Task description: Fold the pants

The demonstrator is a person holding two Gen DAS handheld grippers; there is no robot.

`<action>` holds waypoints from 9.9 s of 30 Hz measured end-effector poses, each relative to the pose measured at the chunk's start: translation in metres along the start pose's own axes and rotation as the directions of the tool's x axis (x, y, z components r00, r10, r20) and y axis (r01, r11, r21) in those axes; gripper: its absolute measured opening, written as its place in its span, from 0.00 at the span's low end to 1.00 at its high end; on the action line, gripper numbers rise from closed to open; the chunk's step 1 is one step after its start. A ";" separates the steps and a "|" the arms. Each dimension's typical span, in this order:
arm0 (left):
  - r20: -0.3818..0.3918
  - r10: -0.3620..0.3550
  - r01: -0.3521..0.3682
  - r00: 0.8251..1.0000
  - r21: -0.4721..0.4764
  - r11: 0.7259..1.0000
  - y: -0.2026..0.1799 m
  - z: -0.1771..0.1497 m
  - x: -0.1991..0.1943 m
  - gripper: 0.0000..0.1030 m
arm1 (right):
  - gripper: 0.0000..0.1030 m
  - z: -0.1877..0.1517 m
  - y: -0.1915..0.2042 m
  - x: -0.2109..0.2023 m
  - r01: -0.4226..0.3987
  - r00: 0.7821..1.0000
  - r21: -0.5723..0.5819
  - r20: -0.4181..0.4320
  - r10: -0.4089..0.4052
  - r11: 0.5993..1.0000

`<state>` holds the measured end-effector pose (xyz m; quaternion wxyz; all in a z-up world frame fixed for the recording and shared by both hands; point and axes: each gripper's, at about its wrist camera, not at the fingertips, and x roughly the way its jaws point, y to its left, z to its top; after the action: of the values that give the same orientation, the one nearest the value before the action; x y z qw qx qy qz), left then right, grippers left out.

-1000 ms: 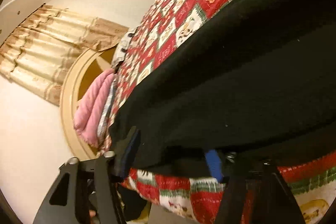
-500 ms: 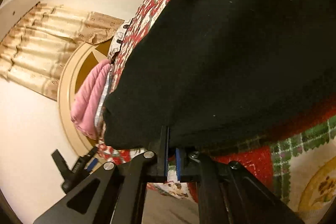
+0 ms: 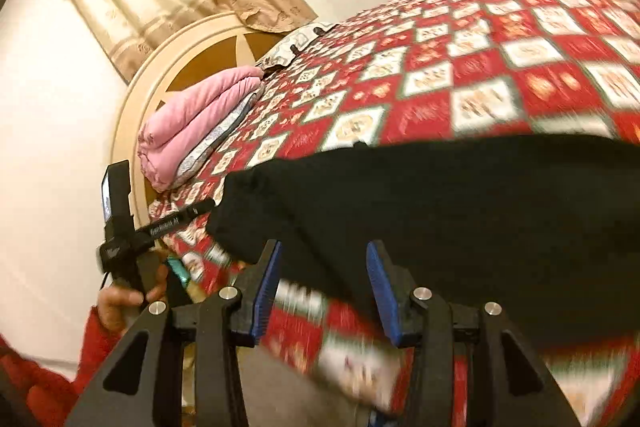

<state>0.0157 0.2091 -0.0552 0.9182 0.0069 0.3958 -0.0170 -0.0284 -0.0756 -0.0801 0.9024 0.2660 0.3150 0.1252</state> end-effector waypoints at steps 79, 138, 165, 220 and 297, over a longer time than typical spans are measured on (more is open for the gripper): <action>-0.138 0.000 -0.003 0.990 -0.018 1.000 -0.004 -0.022 0.054 1.00 | 0.72 0.121 -0.038 0.139 -0.361 0.882 0.265 -0.215 0.420 0.894; -0.135 0.121 -0.117 0.984 0.036 0.993 -0.013 -0.014 0.044 1.00 | 0.51 0.091 -0.152 -0.097 0.033 0.979 0.303 0.181 -0.091 0.953; -0.005 0.088 -0.083 0.996 0.291 0.953 -0.172 0.003 -0.020 1.00 | 0.13 0.053 -0.333 -0.301 0.598 0.762 0.256 0.115 -0.638 0.760; -0.031 -0.032 0.037 0.999 0.152 0.988 -0.103 -0.007 -0.016 1.00 | 0.57 0.039 -0.120 -0.127 0.038 0.990 0.139 0.130 -0.056 0.990; -0.025 -0.310 0.305 0.950 0.281 0.910 -0.157 -0.010 -0.046 1.00 | 0.38 -0.015 -0.068 -0.133 0.466 0.794 0.156 0.360 -0.489 0.871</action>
<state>-0.0290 0.0533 -0.0291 0.8977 0.0746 0.3760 -0.2173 -0.1366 -0.1776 -0.0613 0.9405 0.2236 0.1903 -0.1712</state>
